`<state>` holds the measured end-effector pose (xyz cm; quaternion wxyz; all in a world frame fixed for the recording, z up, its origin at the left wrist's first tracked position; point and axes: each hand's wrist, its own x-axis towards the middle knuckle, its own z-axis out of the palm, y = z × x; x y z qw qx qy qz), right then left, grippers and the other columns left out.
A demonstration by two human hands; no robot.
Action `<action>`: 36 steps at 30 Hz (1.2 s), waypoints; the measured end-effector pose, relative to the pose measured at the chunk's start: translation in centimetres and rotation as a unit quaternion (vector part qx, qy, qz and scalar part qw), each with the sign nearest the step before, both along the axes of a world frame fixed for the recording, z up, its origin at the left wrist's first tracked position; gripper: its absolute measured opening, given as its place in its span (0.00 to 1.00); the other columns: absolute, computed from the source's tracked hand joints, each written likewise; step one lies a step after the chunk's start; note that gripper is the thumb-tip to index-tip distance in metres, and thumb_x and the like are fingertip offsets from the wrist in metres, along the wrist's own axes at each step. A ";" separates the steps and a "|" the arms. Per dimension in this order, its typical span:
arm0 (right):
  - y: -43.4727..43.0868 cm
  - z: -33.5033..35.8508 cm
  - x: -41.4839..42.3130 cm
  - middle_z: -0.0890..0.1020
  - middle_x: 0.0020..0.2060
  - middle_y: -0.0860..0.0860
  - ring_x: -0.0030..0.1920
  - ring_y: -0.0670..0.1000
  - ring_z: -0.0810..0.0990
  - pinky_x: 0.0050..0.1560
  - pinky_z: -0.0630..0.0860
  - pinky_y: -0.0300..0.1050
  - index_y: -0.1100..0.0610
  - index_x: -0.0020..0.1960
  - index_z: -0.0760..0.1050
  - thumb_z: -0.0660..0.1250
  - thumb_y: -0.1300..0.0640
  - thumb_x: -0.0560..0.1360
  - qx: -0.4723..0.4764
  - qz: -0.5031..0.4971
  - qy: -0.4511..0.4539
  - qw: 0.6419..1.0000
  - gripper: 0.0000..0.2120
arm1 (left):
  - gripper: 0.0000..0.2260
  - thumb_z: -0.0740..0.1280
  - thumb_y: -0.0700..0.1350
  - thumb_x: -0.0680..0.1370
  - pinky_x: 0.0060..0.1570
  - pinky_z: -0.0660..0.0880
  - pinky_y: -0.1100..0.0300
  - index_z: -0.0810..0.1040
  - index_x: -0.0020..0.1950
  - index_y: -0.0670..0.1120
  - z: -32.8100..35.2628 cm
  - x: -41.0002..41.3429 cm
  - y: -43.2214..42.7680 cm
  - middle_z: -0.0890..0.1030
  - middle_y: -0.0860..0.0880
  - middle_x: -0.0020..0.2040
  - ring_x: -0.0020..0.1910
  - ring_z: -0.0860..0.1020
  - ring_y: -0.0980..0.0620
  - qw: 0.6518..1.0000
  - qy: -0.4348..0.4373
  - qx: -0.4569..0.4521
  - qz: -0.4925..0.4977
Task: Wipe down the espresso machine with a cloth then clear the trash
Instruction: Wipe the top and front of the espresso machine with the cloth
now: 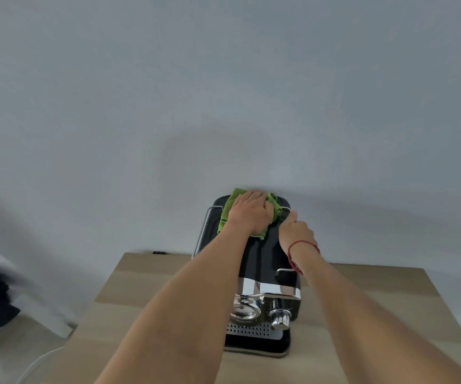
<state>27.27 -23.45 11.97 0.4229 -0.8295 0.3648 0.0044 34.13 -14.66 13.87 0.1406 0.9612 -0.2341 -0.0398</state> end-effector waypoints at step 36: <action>0.4 0.4 -0.6 0.79 0.59 0.59 0.59 0.59 0.77 0.59 0.70 0.50 0.61 0.63 0.74 0.40 0.45 0.82 0.027 -0.023 -0.002 0.999 0.30 | 0.21 0.46 0.48 0.82 0.63 0.69 0.46 0.74 0.58 0.38 2.7 -1.1 -3.5 0.77 0.39 0.61 0.62 0.74 0.40 0.985 0.148 -0.074 -0.044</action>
